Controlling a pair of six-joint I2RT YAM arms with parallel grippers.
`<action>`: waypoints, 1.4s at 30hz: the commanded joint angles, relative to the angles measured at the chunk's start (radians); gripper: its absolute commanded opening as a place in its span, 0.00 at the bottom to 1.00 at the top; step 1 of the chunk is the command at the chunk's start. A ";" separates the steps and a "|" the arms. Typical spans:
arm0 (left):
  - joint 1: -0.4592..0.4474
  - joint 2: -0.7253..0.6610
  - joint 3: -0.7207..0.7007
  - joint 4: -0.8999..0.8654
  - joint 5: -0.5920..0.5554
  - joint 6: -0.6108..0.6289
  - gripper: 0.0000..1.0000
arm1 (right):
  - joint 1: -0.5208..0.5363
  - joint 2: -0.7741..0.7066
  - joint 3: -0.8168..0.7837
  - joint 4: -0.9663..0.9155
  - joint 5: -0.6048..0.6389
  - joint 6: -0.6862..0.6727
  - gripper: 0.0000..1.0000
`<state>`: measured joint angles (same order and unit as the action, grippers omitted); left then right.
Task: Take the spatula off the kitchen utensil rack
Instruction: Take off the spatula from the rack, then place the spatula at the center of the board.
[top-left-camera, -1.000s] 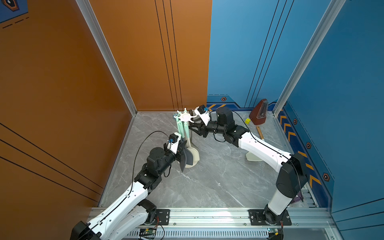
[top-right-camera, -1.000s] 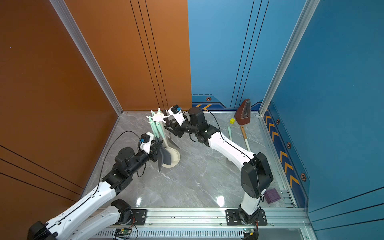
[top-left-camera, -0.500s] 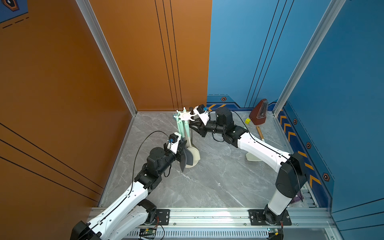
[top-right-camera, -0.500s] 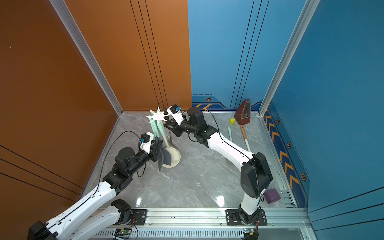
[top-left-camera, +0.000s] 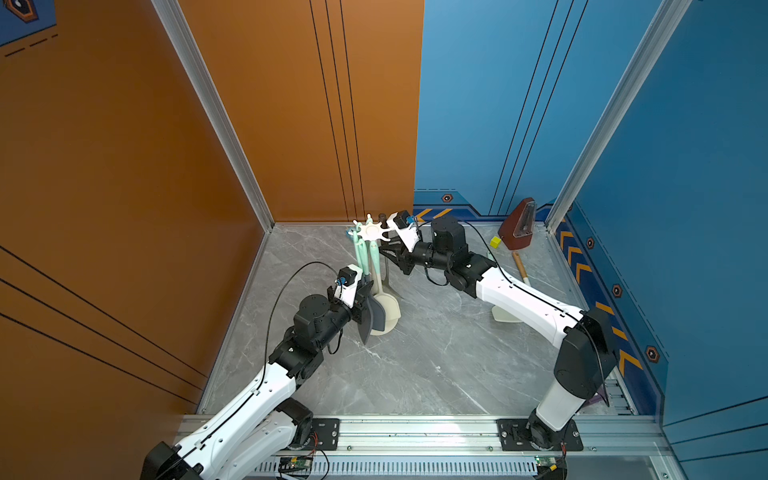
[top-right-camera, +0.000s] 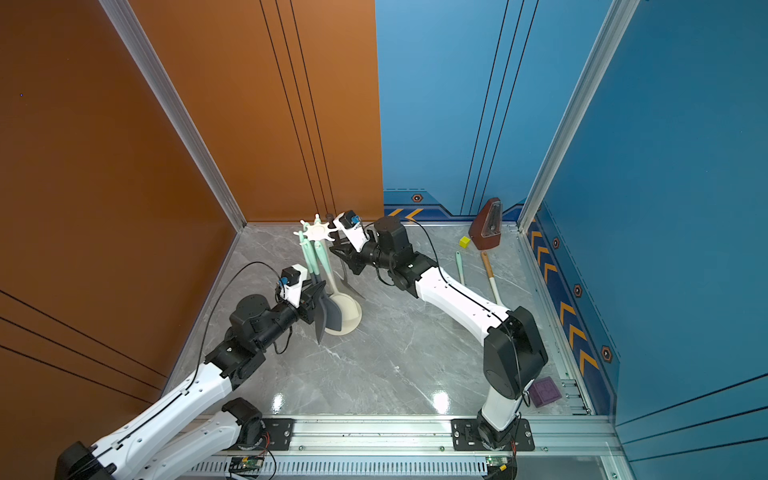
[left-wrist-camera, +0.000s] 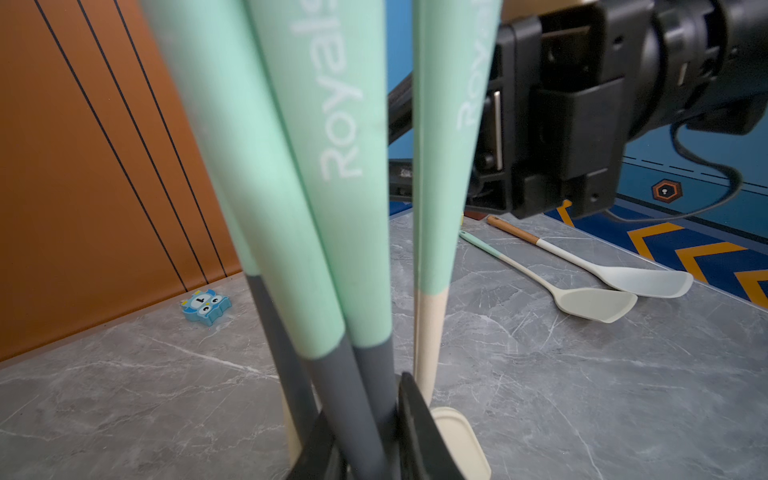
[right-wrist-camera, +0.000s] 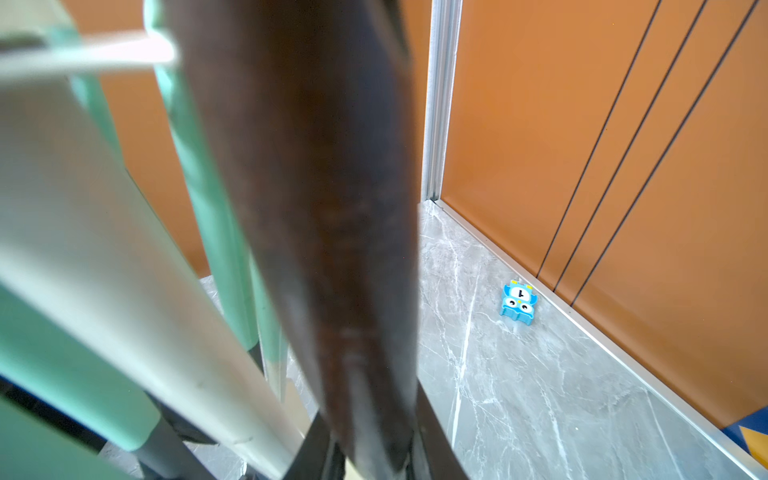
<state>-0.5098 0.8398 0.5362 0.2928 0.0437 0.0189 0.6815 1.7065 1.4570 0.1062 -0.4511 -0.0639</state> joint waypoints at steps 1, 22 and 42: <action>0.005 0.005 -0.033 -0.057 -0.010 0.033 0.22 | -0.008 -0.053 -0.044 0.053 0.135 0.009 0.10; 0.006 0.009 -0.029 -0.059 -0.004 0.035 0.22 | -0.023 -0.072 -0.048 0.005 0.389 0.020 0.02; 0.007 0.002 -0.033 -0.059 0.000 0.034 0.22 | -0.029 -0.057 0.164 -0.343 0.836 0.147 0.00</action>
<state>-0.5098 0.8387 0.5346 0.2924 0.0444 0.0189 0.6559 1.6627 1.5684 -0.1810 0.2783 0.0399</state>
